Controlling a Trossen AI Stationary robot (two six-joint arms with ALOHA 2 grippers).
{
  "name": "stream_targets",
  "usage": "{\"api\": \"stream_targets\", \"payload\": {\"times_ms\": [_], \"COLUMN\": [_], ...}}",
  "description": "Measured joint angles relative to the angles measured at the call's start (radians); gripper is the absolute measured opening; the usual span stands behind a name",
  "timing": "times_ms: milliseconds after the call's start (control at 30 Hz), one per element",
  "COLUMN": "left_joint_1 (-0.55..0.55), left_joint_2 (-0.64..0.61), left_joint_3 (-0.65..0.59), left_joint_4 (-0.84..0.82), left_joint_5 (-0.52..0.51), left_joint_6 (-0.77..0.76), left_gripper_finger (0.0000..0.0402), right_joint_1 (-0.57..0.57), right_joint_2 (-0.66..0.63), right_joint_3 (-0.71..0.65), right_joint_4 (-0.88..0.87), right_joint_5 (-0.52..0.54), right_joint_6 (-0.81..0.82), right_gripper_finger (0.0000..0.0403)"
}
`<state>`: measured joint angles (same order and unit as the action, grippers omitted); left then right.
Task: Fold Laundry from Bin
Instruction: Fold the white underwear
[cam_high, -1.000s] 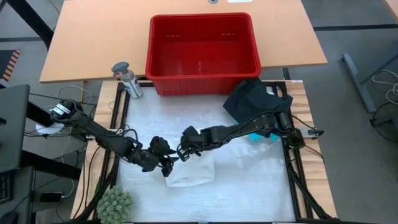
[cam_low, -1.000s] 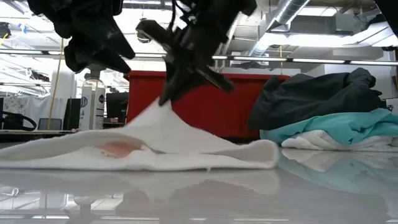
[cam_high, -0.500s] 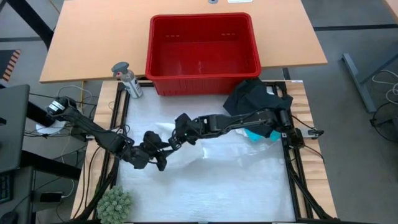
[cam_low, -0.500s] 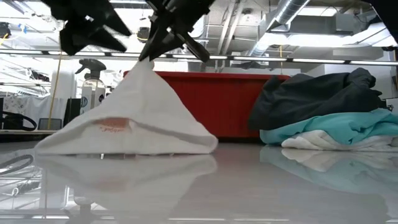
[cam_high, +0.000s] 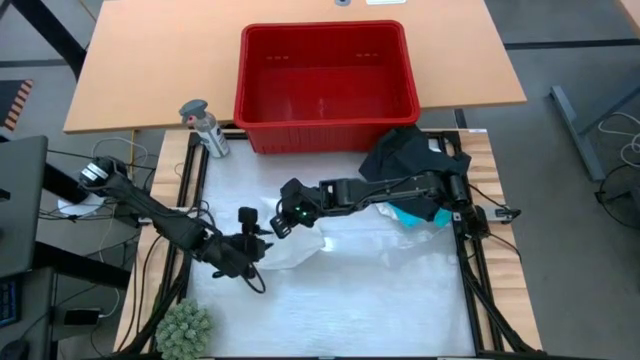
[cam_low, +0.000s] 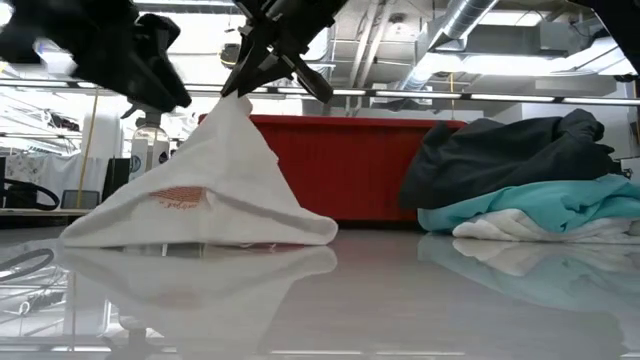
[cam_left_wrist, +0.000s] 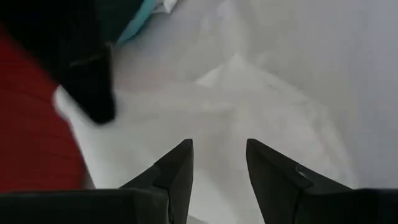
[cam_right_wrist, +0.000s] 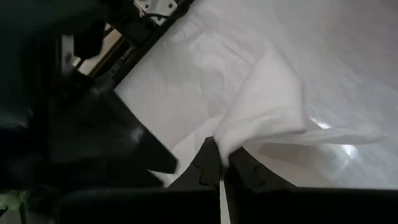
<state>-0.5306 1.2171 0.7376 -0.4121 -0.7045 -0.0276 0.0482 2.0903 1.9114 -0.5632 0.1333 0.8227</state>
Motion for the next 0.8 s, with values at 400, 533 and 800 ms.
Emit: {"api": "stream_targets", "payload": {"times_ms": [400,533,800], "left_joint_1": [-0.03,-0.029,-0.037], "left_joint_2": [0.204,0.238,0.242], "left_joint_3": [0.0,0.0,0.018], "left_joint_4": [0.091,0.094,0.089], "left_joint_5": [-0.31,-0.426,-0.397], "left_joint_6": [0.637,0.666,0.715], "left_gripper_finger": [0.0138,0.0138,0.0138], "right_joint_1": [-0.005,-0.004,-0.004], "right_joint_2": [0.0,0.0,0.0], "right_joint_3": [0.0,0.0,0.0], "right_joint_4": [0.02,0.029,0.042], "right_joint_5": [-0.031,-0.032,-0.074], "right_joint_6": [-0.039,-0.048,-0.097], "right_gripper_finger": [0.0025,0.0025,0.0025]}}
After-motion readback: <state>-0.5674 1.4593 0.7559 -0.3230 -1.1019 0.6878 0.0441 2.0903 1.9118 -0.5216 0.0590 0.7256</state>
